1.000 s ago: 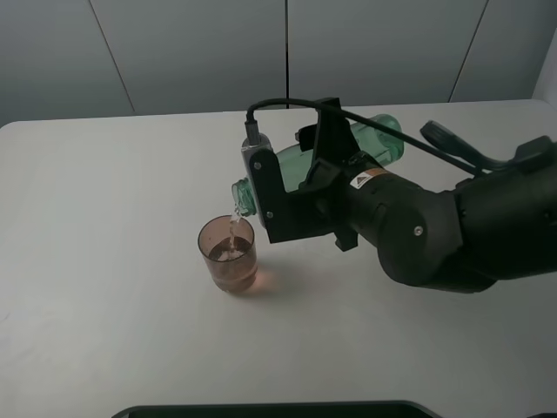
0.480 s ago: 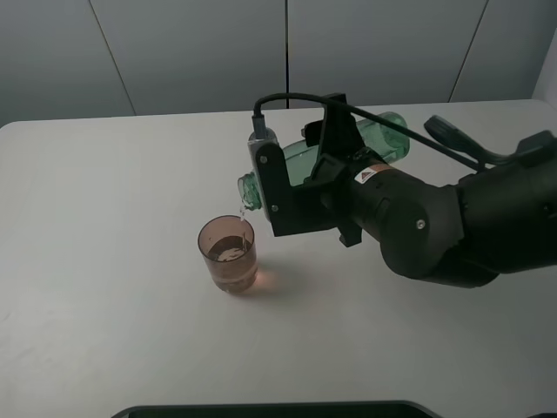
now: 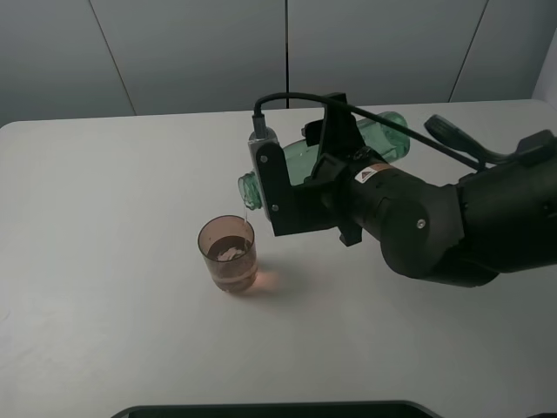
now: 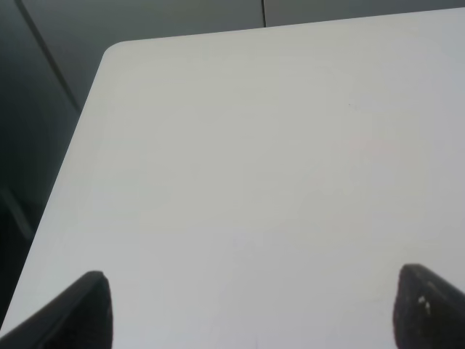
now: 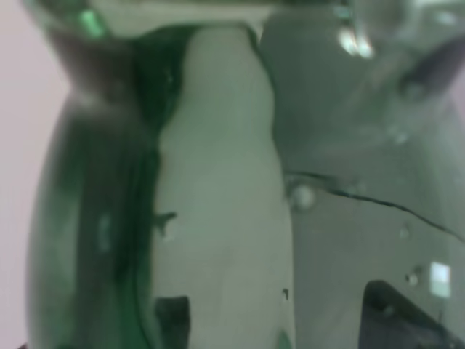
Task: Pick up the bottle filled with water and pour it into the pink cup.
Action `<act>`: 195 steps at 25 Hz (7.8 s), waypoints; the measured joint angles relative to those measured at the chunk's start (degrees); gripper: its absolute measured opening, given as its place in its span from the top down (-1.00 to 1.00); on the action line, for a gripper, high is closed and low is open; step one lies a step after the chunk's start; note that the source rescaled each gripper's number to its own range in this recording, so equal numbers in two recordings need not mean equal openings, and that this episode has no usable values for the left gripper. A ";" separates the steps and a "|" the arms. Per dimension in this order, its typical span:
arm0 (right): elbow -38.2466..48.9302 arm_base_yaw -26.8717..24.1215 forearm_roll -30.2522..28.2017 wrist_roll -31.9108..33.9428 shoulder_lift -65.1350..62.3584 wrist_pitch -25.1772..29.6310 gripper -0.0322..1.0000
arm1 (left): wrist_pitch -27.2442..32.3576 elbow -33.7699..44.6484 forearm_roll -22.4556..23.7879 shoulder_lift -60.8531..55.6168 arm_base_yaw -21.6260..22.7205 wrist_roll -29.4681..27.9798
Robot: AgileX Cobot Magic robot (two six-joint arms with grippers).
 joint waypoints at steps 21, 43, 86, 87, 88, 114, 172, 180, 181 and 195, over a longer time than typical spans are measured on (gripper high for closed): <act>-0.11 0.00 -3.53 0.00 0.00 0.00 0.94 | 0.00 0.00 0.00 0.00 0.00 0.00; -0.20 0.00 -4.43 6.00 0.00 0.74 0.94 | 0.00 0.00 0.00 0.00 0.00 0.00; -0.20 -58.62 -43.09 116.45 -12.97 5.72 0.94 | 0.00 0.00 0.00 0.00 0.00 0.24; -0.20 -60.30 -43.23 116.45 -12.07 5.48 0.94 | 0.00 0.00 0.00 0.00 0.00 0.24; -0.20 -61.48 -43.35 116.55 -11.01 4.82 0.94 | 0.00 0.00 0.00 0.00 0.00 0.24; -20.79 -62.63 -56.60 116.87 22.69 0.45 0.94 | 0.00 0.00 -0.11 0.00 0.00 0.24; -26.01 -61.93 -52.20 120.32 -64.78 112.04 -1.00 | 0.00 0.00 -0.11 0.00 0.00 0.24; -13.73 -61.93 -52.44 120.11 -81.72 111.05 -1.00 | 0.00 0.00 -0.11 0.00 0.00 0.24; -11.95 -61.93 -52.44 120.11 -83.93 110.25 -1.00 | 0.00 0.00 -0.11 0.00 0.00 0.24; 2.92 -61.33 -55.52 120.11 -97.75 107.11 -1.00 | 0.00 0.00 -0.11 0.00 0.00 0.24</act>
